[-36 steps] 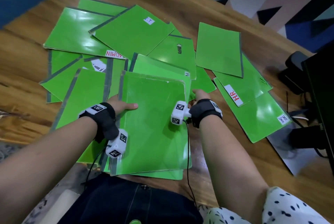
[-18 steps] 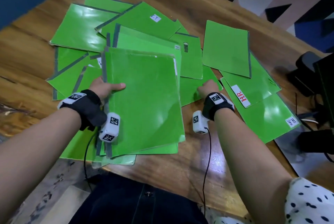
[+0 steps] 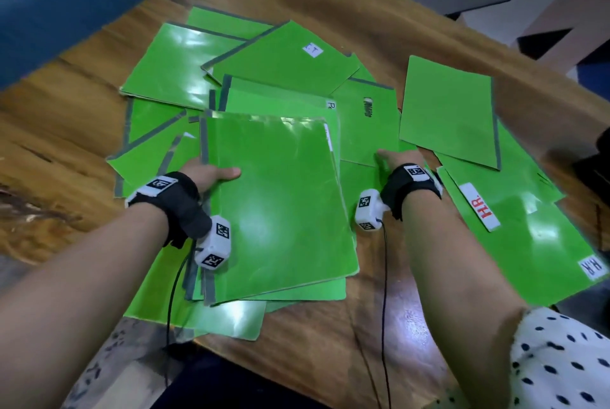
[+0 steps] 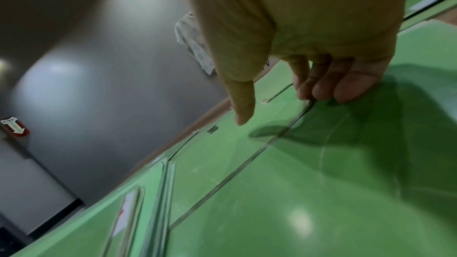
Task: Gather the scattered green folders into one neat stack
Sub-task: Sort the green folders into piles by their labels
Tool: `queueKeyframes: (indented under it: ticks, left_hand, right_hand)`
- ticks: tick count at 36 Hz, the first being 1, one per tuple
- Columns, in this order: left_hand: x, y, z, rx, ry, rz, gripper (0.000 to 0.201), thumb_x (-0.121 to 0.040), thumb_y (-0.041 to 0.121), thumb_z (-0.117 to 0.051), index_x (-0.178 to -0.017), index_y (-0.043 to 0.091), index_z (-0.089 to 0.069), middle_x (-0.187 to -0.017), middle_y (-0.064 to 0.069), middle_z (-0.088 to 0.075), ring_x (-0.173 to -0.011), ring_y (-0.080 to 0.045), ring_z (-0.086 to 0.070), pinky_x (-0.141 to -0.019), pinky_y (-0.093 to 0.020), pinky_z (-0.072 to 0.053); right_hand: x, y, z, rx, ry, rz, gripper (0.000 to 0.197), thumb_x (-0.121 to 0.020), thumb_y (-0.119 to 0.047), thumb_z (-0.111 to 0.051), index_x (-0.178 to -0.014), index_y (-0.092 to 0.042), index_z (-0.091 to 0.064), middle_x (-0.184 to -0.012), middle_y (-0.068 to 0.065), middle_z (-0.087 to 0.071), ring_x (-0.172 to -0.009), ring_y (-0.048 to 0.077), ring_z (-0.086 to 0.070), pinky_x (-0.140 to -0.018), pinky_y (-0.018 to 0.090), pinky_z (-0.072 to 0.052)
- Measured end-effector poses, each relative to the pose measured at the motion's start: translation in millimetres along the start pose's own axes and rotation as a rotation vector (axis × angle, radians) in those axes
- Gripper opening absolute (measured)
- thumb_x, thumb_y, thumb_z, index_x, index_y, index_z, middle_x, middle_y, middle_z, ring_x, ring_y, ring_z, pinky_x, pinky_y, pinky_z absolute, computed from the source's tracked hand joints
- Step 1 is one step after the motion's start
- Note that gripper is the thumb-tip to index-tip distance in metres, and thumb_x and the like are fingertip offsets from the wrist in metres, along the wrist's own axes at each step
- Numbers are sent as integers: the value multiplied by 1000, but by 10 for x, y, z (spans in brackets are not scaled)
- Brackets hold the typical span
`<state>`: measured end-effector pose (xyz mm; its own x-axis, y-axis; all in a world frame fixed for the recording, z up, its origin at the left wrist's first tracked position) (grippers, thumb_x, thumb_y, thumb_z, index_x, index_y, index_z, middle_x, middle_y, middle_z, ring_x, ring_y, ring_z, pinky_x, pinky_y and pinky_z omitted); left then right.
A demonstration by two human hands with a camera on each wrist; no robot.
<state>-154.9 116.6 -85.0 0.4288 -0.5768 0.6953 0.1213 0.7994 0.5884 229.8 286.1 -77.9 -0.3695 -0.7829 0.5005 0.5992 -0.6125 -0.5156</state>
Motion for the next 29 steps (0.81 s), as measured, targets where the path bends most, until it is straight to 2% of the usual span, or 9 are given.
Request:
queueKeyframes:
  ticks: [5, 11, 14, 16, 18, 21, 23, 26, 29]
  left_hand:
    - [-5, -5, -25, 50, -9, -5, 99, -74, 33, -75, -147, 1, -17, -147, -22, -33, -132, -37, -36, -109, -47, -32]
    - [29, -44, -67, 153, 1, -15, 102, -71, 29, -78, -147, 2, -16, -145, -20, -36, -131, -35, -37, -108, -46, -32]
    - [42, -41, -61, 171, 9, -33, 97, -74, 29, -77, -147, 3, -19, -144, -18, -38, -128, -36, -39, -104, -44, -34]
    - [61, -26, -50, 181, 7, -54, 93, -75, 28, -76, -146, 2, -22, -142, -17, -40, -126, -35, -41, -100, -41, -35]
    - [112, -12, -35, 217, 8, -73, 90, -76, 26, -76, -144, 0, -24, -140, -18, -43, -125, -33, -43, -99, -38, -35]
    - [204, -10, -3, 280, 33, -98, 88, -77, 19, -75, -144, -3, -23, -140, -21, -43, -129, -35, -41, -106, -41, -33]
    - [267, -11, 8, 326, 42, -121, 88, -78, 15, -74, -145, -2, -20, -144, -19, -38, -131, -32, -38, -111, -41, -28]
    - [358, 8, 53, 353, 64, -140, 89, -81, 12, -71, -147, -1, -13, -148, -19, -32, -134, -30, -34, -113, -40, -25]
    - [382, 10, 85, 378, 28, -135, 103, -73, 19, -77, -147, -3, -9, -150, -21, -29, -135, -31, -33, -114, -42, -24]
  right_hand:
    - [32, -15, -111, -56, -85, -50, 52, -83, -35, -70, -124, -5, -57, -115, 9, -62, -98, 25, -59, -84, 30, -47]
    - [204, -113, -192, -90, -108, -32, 49, -88, -29, -66, -127, -2, -55, -117, 10, -63, -88, 23, -59, -72, 27, -47]
    - [288, -143, -213, -194, -119, 5, 41, -94, -15, -56, -131, 2, -48, -106, 16, -63, -68, 18, -56, -54, 26, -50]
    - [323, -128, -205, -287, -87, 37, 39, -96, -12, -50, -133, 1, -47, -122, 17, -59, -80, 19, -59, -62, 25, -53]
    - [349, -117, -65, -281, 14, 95, 38, -93, -5, -54, -129, 4, -48, -129, 21, -54, -88, 22, -60, -76, 36, -56]
    - [441, -117, 253, -196, 86, 199, 47, -91, 3, -53, -137, -2, -42, -140, 17, -46, -100, 25, -61, -86, 39, -55]
    - [480, -90, 495, -140, 83, 268, 52, -93, 3, -50, -143, -4, -37, -148, 13, -39, -106, 26, -61, -85, 28, -53]
    - [416, 21, 899, -104, 113, 292, 52, -93, 0, -52, -143, -7, -39, -146, 10, -43, -96, 24, -64, -64, 19, -50]
    - [450, 155, 1089, -65, 75, 250, 51, -91, 0, -52, -140, -11, -45, -141, 10, -49, -92, 22, -60, -77, 29, -55]
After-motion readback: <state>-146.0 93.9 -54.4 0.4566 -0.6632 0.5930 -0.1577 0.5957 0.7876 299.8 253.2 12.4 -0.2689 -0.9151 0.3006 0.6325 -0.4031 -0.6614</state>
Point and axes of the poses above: each hand's wrist, its own x-axis away from the middle knuckle, its own z-axis out of the back of the hand, y = z × x, the point moved 9 cm from there along -x, towards the middle knuckle
